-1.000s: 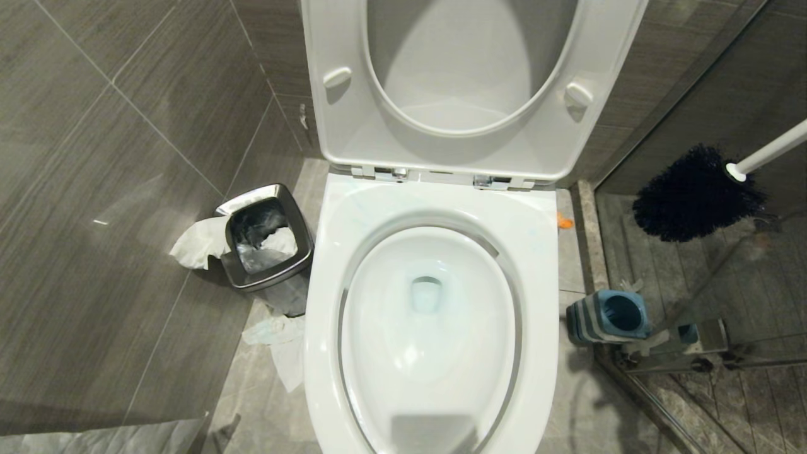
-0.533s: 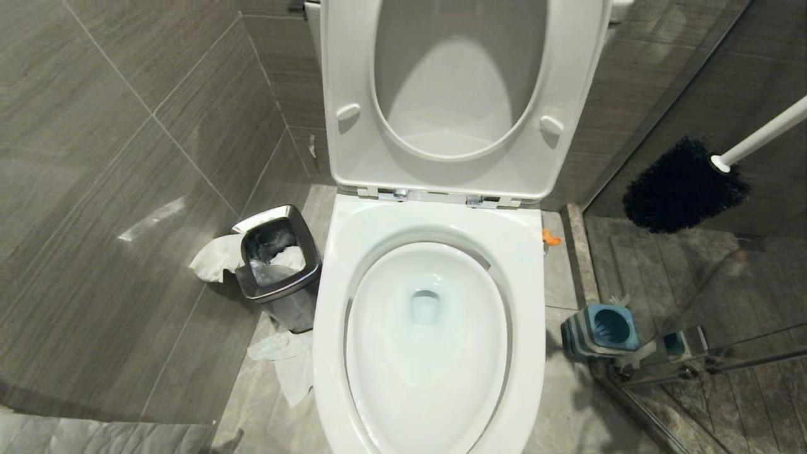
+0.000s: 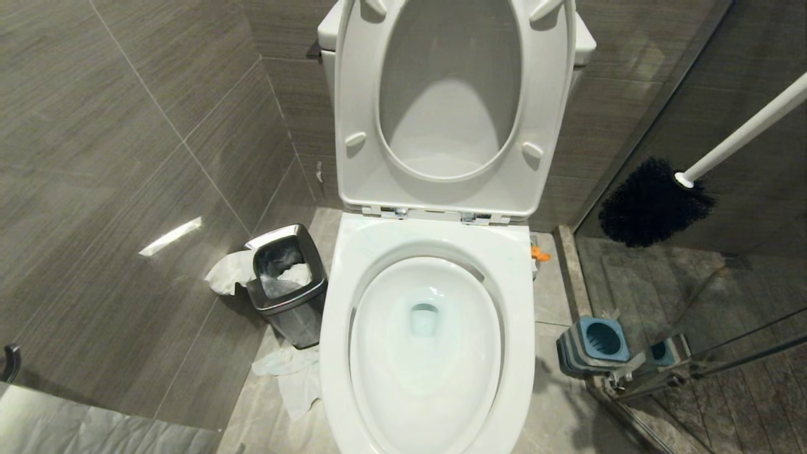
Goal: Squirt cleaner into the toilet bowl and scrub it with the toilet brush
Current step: Scrub the toilet bowl
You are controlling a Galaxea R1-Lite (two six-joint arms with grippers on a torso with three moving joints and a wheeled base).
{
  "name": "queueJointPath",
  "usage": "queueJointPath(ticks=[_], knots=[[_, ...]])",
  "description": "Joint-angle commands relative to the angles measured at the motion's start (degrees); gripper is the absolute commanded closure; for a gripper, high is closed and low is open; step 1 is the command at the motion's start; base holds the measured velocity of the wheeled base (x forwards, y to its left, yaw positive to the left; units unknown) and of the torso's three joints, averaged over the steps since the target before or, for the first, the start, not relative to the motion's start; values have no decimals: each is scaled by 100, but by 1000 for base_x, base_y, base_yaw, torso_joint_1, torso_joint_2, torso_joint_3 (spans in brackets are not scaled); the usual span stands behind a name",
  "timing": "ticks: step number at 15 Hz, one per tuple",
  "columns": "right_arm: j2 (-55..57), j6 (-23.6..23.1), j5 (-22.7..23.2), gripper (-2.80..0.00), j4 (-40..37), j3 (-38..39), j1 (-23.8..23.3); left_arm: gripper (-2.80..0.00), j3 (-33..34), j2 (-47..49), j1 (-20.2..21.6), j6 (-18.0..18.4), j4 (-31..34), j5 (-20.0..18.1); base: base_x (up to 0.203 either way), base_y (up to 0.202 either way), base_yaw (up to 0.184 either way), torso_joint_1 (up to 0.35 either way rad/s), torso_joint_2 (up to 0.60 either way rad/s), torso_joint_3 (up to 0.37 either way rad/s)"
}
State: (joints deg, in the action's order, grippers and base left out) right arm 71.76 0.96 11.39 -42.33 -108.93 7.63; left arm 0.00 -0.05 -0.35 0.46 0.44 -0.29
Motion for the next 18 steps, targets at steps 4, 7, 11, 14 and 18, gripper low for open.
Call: queueJointPath(ticks=[4,7,11,14,18], knots=[[731,588,-1030,0,515,-46,1347,0,10,5,0,-20,9,3,0,0,0,2,1,9],[1339,961,-2235,0,987,10,2491,0,9,5,0,-19,9,3,0,0,0,0,0,0],[1825,1049,-2826,0,1094,263,3216,0,9,5,0,-20,9,3,0,0,0,0,0,0],[2212,1254,-3156,0,1105,341,3507,0,13,5,0,2,0,-6,0,0,0,0,0,0],[2813,1272,-3775,0,1592,439,3620,0,18,5,0,24,0,-6,0,0,0,0,0,0]])
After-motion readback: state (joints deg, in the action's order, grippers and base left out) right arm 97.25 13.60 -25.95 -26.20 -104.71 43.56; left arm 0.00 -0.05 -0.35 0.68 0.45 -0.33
